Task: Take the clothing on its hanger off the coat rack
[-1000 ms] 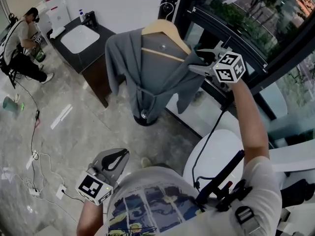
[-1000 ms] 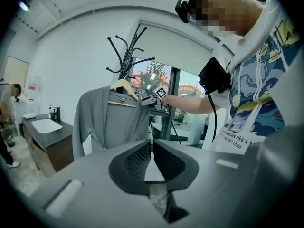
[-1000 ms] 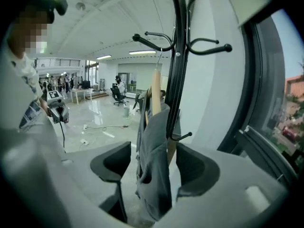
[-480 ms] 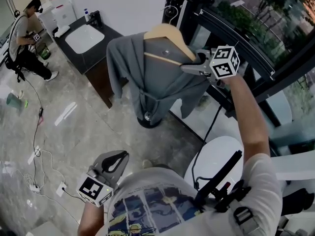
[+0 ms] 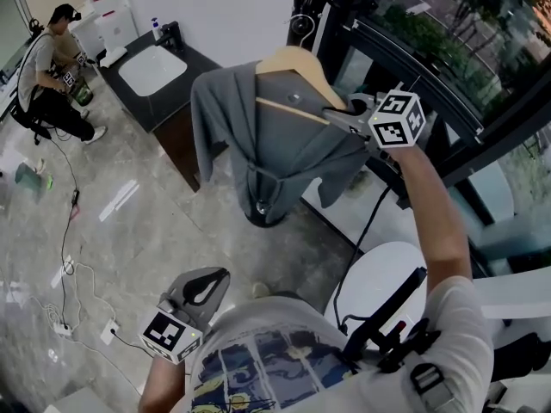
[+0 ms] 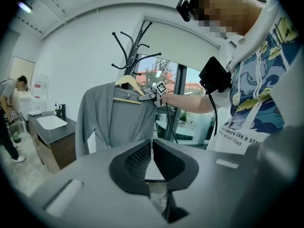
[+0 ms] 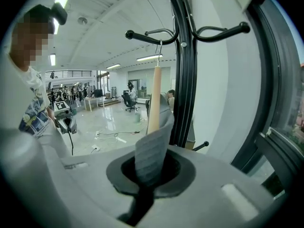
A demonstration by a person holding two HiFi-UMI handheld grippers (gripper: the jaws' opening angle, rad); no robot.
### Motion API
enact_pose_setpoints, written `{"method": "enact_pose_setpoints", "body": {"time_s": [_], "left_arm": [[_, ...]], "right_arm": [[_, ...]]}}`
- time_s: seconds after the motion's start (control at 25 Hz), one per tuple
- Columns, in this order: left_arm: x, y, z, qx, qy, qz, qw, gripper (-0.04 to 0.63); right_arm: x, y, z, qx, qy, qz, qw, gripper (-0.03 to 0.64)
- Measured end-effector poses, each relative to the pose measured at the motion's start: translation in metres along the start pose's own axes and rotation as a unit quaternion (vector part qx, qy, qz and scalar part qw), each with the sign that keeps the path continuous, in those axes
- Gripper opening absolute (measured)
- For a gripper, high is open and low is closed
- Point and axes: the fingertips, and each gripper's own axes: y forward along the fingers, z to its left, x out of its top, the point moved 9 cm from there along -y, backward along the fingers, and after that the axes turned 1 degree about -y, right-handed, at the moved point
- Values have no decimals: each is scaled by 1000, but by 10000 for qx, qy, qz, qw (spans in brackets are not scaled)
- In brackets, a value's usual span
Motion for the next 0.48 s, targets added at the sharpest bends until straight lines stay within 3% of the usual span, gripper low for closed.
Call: {"method": "enact_pose_setpoints", "body": {"time_s": [0.48], "left_arm": [[-11,-23,-13,78,-55,-90,9999,18]], "right_arm": [[28,-32,25,-249,-97,-68,9996,-8]]}}
